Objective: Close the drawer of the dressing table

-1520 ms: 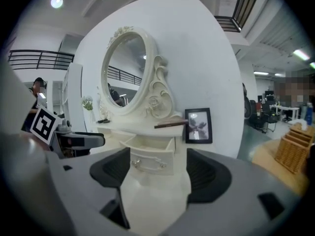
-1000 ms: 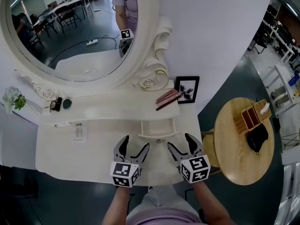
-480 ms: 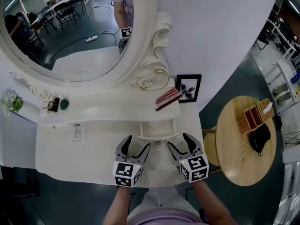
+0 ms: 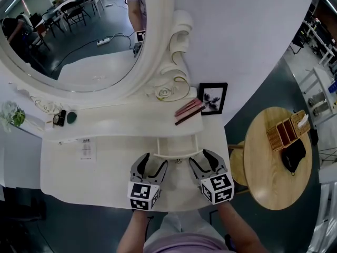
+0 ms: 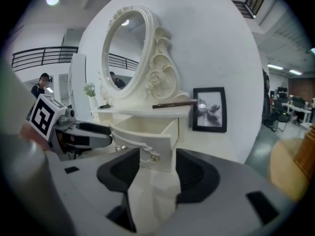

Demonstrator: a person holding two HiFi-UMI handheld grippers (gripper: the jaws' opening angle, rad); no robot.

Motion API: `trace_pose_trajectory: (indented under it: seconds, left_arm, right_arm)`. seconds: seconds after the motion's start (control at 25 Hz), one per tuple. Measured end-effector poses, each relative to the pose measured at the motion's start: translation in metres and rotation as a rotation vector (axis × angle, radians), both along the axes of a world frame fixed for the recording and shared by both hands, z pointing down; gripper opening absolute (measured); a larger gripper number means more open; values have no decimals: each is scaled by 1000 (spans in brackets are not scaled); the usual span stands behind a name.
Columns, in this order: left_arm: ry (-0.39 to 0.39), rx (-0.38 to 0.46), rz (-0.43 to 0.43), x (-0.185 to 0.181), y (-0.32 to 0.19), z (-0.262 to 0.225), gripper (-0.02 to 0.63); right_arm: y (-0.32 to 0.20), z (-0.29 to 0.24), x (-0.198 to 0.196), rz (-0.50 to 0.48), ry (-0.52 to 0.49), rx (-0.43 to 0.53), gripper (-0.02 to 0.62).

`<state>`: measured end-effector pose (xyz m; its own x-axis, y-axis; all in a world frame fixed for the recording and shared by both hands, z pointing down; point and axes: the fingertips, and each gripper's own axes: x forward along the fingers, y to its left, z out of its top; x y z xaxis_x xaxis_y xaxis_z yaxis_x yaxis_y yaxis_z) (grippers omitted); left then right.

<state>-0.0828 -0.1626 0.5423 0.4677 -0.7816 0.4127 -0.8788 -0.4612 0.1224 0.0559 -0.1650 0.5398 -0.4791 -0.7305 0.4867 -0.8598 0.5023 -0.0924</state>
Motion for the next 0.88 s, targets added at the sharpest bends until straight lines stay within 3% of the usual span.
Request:
trace_pose_trajectory:
  seconds: [0.36, 0.88]
  left_arm:
    - [-20, -9, -12, -2, -2, 2, 242]
    - [-46, -24, -4, 2, -3, 4, 208]
  right_arm:
    - [-2, 2, 0, -11, -3, -3, 195]
    - [-2, 2, 0, -16, 1, 1, 190]
